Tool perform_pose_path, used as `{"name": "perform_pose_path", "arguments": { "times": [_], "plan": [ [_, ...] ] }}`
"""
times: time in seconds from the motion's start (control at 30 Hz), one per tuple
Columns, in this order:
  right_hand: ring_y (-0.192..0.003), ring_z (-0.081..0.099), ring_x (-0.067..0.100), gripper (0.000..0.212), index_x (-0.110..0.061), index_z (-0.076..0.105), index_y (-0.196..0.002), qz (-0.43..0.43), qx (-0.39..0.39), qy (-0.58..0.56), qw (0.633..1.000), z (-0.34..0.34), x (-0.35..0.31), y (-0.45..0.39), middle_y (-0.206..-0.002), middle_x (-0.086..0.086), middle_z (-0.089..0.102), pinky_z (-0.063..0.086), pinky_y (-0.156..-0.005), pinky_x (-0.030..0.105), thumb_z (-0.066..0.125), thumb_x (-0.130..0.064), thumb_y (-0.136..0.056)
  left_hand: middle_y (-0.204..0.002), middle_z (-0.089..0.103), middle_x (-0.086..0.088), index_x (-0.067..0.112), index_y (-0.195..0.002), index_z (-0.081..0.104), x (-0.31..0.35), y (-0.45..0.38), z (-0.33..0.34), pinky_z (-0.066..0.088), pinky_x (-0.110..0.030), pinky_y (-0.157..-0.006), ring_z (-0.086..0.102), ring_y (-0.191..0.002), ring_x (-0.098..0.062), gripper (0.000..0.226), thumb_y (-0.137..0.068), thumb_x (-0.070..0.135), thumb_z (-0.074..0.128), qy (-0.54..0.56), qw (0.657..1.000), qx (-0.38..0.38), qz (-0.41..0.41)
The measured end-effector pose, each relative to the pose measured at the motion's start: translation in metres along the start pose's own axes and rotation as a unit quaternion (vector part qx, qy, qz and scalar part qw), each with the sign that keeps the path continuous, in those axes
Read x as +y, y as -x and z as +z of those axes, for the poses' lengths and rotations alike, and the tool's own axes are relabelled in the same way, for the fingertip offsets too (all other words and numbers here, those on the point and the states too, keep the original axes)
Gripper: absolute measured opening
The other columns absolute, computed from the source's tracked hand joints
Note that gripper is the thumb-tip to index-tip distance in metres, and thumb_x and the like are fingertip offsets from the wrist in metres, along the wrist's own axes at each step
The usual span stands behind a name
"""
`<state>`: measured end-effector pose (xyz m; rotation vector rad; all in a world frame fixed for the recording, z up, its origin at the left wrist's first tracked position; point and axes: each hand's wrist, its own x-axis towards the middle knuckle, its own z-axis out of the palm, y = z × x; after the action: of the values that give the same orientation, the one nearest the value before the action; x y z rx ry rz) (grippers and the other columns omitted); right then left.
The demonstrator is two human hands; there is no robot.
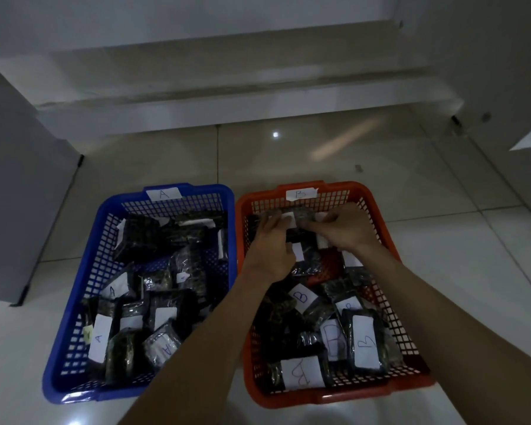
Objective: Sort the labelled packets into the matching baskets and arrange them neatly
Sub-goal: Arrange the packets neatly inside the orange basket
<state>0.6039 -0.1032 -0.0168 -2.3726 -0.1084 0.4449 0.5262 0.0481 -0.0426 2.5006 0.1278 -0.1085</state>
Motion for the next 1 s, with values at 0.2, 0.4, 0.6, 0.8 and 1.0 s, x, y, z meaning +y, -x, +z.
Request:
{"name": "perform_pose_path", "arguments": {
  "times": [0.2, 0.4, 0.6, 0.8, 1.0],
  "plan": [
    [-0.101, 0.065, 0.017, 0.055, -0.024, 0.063, -0.126, 0.023, -0.327, 0.155, 0.932, -0.047, 0.010, 0.042, -0.112, -0.004, 0.066, 0.058, -0.075, 0.030, 0.084, -0.038, -0.077, -0.154, 0.034, -0.007, 0.013, -0.143, 0.045, 0.010, 0.006, -0.010, 0.021, -0.037, -0.121, 0.023, -0.146, -0.025, 0.051, -0.094, 0.014, 0.058, 0.063, 0.998, -0.003, 0.016],
    [-0.092, 0.068, 0.011, 0.049, -0.028, 0.067, -0.111, -0.001, -0.291, 0.123, 0.949, -0.033, 0.036, 0.071, -0.101, -0.008, 0.071, 0.059, -0.084, 0.031, 0.088, -0.037, -0.068, -0.121, 0.067, 0.003, 0.017, -0.129, 0.061, 0.036, 0.050, -0.008, 0.046, -0.020, -0.101, 0.059, -0.113, -0.004, 0.035, -0.094, 0.014, 0.062, 0.204, 0.978, -0.033, -0.023],
    [-0.088, 0.066, 0.007, 0.045, -0.032, 0.063, -0.101, -0.009, -0.152, 0.059, 0.987, -0.025, 0.046, 0.093, -0.099, -0.008, 0.069, 0.054, -0.072, 0.023, 0.090, -0.034, -0.065, -0.121, 0.069, 0.006, 0.017, -0.131, 0.061, 0.043, 0.063, -0.006, 0.040, -0.004, -0.091, 0.059, -0.112, -0.002, 0.038, -0.094, 0.026, 0.063, 0.156, 0.980, -0.121, -0.012],
    [-0.086, 0.076, 0.020, 0.044, -0.012, 0.057, -0.116, 0.020, -0.100, -0.206, 0.973, -0.050, 0.041, 0.095, -0.091, 0.010, 0.078, 0.060, -0.082, 0.036, 0.081, -0.001, -0.080, -0.112, 0.070, 0.006, 0.022, -0.122, 0.065, 0.054, 0.053, -0.011, 0.052, -0.020, -0.093, 0.065, -0.103, -0.003, 0.034, -0.088, 0.020, 0.071, 0.303, 0.943, -0.127, -0.062],
    [-0.082, 0.071, 0.013, 0.056, -0.019, 0.055, -0.110, -0.015, 0.017, -0.108, 0.994, -0.046, 0.025, 0.097, -0.094, -0.006, 0.069, 0.059, -0.069, 0.028, 0.092, -0.023, -0.068, -0.101, 0.071, -0.021, 0.004, -0.118, 0.063, 0.068, 0.035, -0.006, 0.062, -0.028, -0.069, 0.072, -0.082, -0.024, 0.031, -0.088, -0.001, 0.068, 0.497, 0.845, -0.050, -0.192]
  ]
}}
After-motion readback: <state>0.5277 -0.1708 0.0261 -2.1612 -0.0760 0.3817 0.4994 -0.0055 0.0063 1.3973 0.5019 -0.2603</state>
